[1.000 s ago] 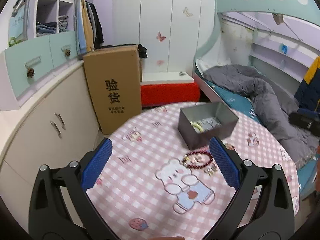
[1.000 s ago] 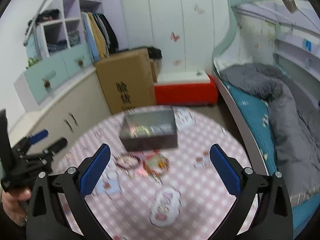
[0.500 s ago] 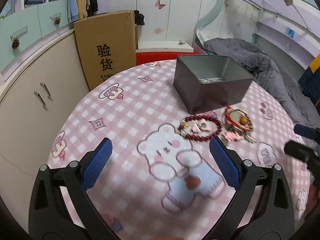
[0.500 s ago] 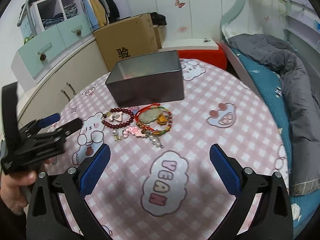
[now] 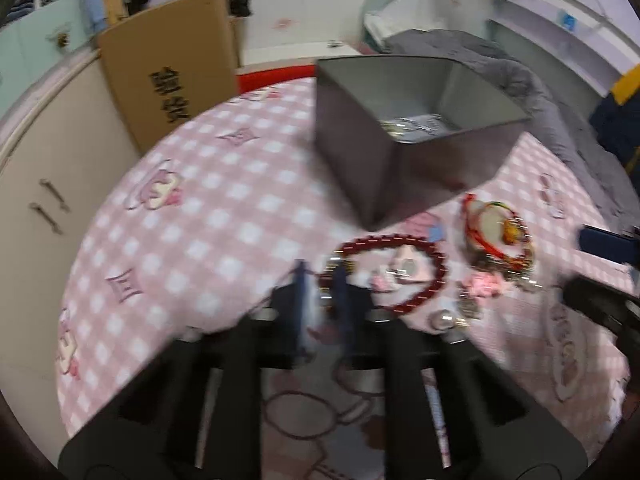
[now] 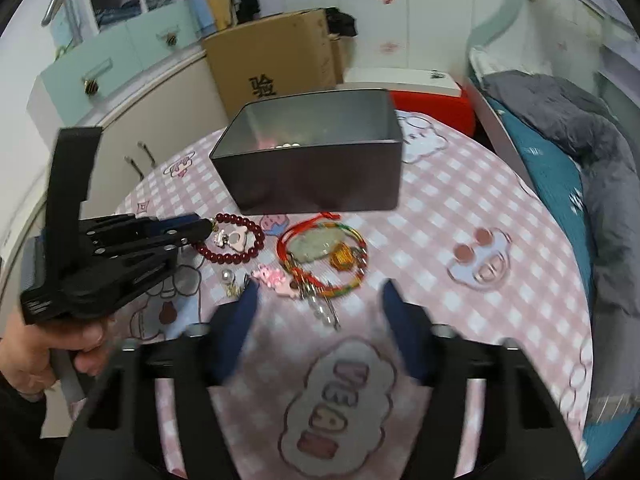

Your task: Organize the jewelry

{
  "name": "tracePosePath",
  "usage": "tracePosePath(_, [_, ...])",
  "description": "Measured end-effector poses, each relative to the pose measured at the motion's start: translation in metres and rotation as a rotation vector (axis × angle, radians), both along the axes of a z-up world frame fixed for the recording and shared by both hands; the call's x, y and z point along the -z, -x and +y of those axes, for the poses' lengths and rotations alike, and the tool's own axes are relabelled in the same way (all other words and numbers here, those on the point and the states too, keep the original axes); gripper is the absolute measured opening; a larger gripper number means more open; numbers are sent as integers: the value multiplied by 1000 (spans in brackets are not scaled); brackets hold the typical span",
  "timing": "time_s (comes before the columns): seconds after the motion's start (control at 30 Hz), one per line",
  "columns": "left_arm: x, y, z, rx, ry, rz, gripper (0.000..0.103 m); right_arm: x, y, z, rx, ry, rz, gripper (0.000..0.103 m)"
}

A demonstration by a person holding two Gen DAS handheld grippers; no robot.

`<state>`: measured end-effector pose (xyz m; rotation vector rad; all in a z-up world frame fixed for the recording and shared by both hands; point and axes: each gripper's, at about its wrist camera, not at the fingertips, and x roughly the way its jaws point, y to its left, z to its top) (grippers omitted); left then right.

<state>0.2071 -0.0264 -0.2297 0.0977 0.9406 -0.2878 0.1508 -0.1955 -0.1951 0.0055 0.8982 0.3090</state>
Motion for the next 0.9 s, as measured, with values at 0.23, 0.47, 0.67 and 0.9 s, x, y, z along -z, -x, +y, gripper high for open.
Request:
tracePosePath(0.23, [-11,13,13,-9,75,8,8,17,-29,38,-147,107,1,35])
tracePosePath(0.47, [-46,27,28,-10,161,-49,8,-1,-31,6,-129,-58,10,3])
tracePosePath(0.67, [-74,35,29,23,178,-101,8,-29,-27,-51,-81,-430,40,3])
tracePosePath(0.9, [-92,39,29,37,195,-143,8,-55,-19,-58,-103,-509,23,3])
